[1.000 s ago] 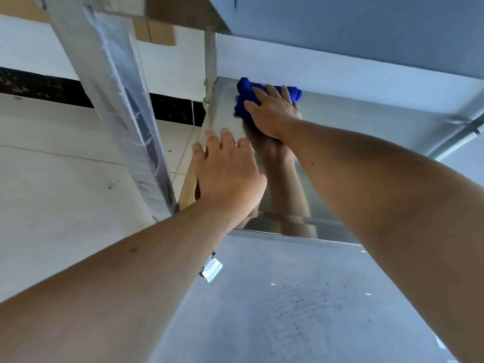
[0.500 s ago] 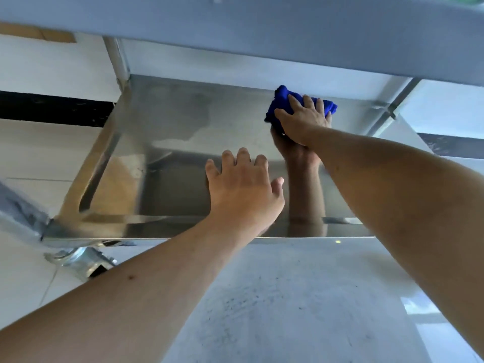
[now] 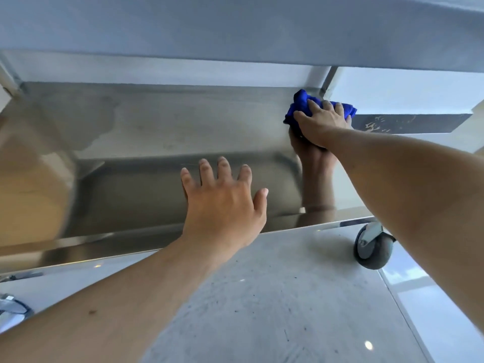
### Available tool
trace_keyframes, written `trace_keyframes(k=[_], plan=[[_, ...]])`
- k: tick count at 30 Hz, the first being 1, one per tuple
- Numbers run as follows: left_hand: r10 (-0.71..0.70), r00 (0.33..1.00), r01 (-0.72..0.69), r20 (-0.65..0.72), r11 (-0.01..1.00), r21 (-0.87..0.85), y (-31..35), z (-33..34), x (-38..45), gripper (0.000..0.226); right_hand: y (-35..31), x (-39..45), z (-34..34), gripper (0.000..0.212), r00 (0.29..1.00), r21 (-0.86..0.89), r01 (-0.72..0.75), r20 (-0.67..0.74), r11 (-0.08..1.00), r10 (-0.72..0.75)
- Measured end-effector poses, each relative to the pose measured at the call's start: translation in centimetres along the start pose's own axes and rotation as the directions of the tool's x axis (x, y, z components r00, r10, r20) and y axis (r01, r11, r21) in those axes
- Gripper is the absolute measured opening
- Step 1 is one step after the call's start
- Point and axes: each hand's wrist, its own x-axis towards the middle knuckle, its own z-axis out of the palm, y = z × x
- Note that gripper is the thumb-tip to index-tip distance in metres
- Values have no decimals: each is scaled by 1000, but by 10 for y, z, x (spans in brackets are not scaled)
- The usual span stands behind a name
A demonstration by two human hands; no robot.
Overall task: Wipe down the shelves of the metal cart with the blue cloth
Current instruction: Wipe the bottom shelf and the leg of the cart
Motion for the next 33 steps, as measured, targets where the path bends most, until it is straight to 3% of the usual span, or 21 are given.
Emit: trace_keyframes(k=[13, 21, 27, 33], plan=[[-12, 999, 13, 31, 1000, -22, 2, -6, -1, 62, -12, -43, 3, 61, 1000, -83, -4, 11, 997, 5], [126, 992, -126, -23, 916, -381, -30, -17, -3, 26, -82, -89, 21, 58, 985, -39, 140, 103, 989, -136], [287, 955, -296, -71, 927, -231, -139, -26, -30, 39, -162, -127, 38, 63, 951, 10, 275, 142, 961, -274], [224, 966, -240, -126, 962, -131, -217, -41, -69, 48, -251, -170, 49, 62, 907, 11, 397, 148, 918, -394]])
